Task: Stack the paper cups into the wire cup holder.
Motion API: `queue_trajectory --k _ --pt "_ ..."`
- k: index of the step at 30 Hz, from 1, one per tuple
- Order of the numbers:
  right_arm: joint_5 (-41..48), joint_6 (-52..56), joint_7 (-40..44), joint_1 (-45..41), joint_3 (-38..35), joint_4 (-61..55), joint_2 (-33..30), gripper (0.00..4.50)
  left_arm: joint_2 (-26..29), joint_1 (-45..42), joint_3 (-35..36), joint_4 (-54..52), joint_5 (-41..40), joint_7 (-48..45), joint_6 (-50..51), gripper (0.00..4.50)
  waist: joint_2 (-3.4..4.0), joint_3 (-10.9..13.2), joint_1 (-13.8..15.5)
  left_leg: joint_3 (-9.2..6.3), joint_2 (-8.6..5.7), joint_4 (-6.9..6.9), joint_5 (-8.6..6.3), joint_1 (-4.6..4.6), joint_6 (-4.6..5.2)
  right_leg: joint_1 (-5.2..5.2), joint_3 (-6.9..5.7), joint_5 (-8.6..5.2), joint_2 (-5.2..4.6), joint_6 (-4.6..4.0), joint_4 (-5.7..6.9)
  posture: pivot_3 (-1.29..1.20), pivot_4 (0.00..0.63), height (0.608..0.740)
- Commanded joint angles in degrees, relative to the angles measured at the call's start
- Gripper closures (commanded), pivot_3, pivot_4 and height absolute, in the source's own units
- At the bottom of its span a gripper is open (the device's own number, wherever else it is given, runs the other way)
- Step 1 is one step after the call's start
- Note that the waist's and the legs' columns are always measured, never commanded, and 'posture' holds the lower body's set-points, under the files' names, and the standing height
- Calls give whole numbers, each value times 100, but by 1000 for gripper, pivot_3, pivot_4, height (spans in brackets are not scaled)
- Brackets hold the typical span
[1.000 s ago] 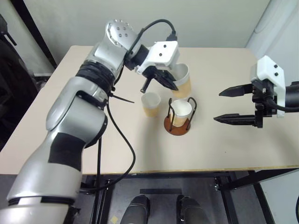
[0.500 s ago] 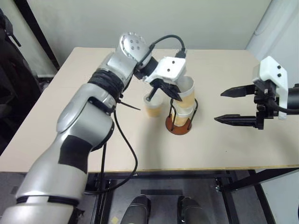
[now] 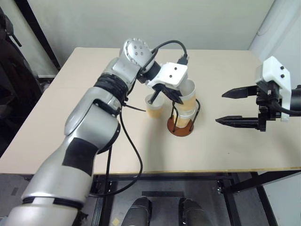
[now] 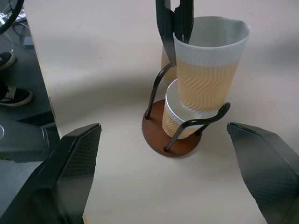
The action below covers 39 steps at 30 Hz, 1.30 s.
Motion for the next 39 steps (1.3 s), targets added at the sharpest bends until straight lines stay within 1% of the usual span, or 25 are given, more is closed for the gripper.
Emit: queue_trajectory --k 1,8,11,12,14,19,20,23,25,29,31,33,35,36,38,39 --pt "70 4 -67 -95 -190 -92 -136 0 -39 38 190 -2 134 -180 -100 4425 0 0 -1 1 -3 0 -1 0 2 0 -4 -1 5 2 1 0 150 740" --pt "87 22 -121 -104 -169 -107 -145 0 -53 125 153 -6 254 -180 -101 4425 0 0 1 5 -15 1 -4 0 7 1 -9 -7 -34 10 1 0 150 740" --pt "99 32 -140 -91 -174 -127 -149 0 -118 140 283 50 344 -180 -142 4425 0 0 1 8 -23 1 -4 -1 12 3 -10 -9 -45 16 2 0 150 740" --pt "100 29 -139 -74 -184 -130 -157 0 -151 139 338 80 404 -180 -158 4254 0 0 2 6 -27 1 -4 -2 15 4 -7 -10 -53 18 1 0 150 740" --pt "112 37 -145 -47 -207 -143 -170 0 -193 137 400 106 467 -180 -143 3860 0 0 2 5 -44 1 -3 -1 22 6 -12 -14 -67 24 3 0 150 740" --pt "137 40 -159 -11 -232 -157 -201 0 -255 125 517 127 539 -180 -102 2078 0 0 1 13 -74 2 -3 -3 41 9 -16 -17 -85 55 0 0 150 740" --pt "142 40 -160 -6 -234 -158 -205 0 -262 119 538 129 545 -180 -97 1815 0 0 1 13 -76 3 -3 -2 43 11 -14 -19 -88 58 0 0 150 740" --pt "146 19 -164 10 -231 -143 -213 0 -300 98 685 137 570 -180 -75 671 0 0 2 12 -87 4 -2 -3 45 12 -14 -21 -97 64 0 0 150 740" --pt "126 -11 -178 -17 -204 -109 -195 0 -303 62 840 118 544 -180 -28 53 0 0 2 11 -93 4 -1 -5 46 12 -17 -22 -101 70 0 0 150 740" --pt "176 -60 -249 -222 -176 -8 -28 0 -144 -47 1182 -66 206 -180 408 19 0 0 -2 15 -99 4 0 -4 46 12 -17 -22 -109 83 0 0 150 740" --pt "313 -27 -278 -369 -198 26 110 0 25 -53 1241 -242 -42 -180 662 19 0 0 -12 17 -100 4 1 -5 47 10 -19 -21 -111 89 1 0 150 740" --pt "642 180 -376 -621 -229 16 366 0 362 12 1213 -532 -339 -180 943 19 0 0 -26 17 -99 4 1 -4 47 9 -17 -17 -109 96 1 0 150 740" --pt "966 367 -464 -842 -252 16 587 0 731 142 1107 -667 -208 -180 689 19 2 -1 -63 18 -98 3 4 -2 41 7 -19 -15 -105 100 2 0 150 740" --pt "1059 431 -480 -915 -231 11 640 0 907 216 1078 -658 -2 -180 438 19 3 -2 -64 19 -98 1 8 1 35 6 -16 -16 -97 99 2 0 150 740" --pt "1020 387 -390 -939 -99 -9 587 0 1139 316 1058 -620 316 -180 145 19 7 -4 -70 16 -99 -1 10 8 31 10 -20 -26 -84 91 3 0 150 740" --pt "919 297 -288 -917 23 -27 515 0 1238 370 1062 -613 451 -161 44 19 7 -4 -75 12 -97 -1 10 7 31 12 -13 -32 -95 83 1 0 150 740"
